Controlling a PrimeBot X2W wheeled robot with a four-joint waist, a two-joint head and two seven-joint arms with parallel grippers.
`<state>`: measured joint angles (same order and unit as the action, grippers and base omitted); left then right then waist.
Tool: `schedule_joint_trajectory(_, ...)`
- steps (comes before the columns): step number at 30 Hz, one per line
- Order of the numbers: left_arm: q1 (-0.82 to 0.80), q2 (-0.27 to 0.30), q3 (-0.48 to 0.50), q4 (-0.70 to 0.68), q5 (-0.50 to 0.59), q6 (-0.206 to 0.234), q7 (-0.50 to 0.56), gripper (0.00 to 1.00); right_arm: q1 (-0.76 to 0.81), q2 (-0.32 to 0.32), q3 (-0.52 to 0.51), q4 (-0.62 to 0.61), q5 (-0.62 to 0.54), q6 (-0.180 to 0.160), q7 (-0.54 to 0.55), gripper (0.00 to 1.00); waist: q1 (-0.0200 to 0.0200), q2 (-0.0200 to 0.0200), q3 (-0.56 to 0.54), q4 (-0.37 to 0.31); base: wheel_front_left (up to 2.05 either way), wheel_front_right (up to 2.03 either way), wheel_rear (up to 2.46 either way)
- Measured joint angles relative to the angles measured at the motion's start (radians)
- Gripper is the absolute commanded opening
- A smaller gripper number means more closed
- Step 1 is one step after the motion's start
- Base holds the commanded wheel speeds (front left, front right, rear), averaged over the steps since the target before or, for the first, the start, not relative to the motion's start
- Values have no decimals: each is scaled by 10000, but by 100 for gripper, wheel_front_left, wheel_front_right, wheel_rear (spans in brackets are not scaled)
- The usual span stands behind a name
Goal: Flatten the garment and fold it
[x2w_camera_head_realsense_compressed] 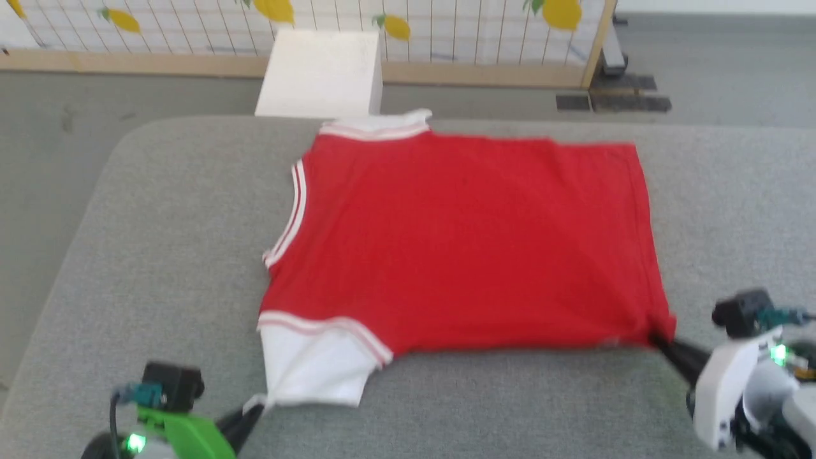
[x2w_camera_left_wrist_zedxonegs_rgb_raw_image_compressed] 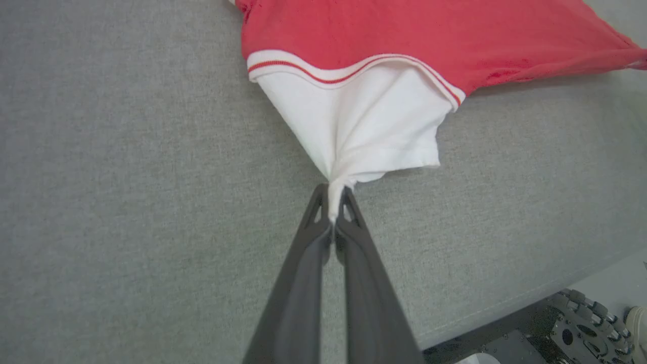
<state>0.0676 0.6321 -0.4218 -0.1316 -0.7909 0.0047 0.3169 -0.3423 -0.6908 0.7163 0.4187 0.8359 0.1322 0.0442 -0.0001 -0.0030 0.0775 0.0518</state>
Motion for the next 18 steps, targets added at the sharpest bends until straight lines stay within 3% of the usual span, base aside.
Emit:
schedule_joint_trajectory(8, 1430, 646, -190, -807, -702, 347, 1135, 0, 1993, -761, -671, -1490, 1593, 0, 1689, 0, 0, 0, -570, 13, 0, 0, 0)
schedule_joint_trajectory(18, 776, 330, 138, -1246, -575, 33, 128, 0, 2452, -723, -1848, -2836, 1933, 0, 1804, 0, 0, 0, -283, -101, 0, 0, 0)
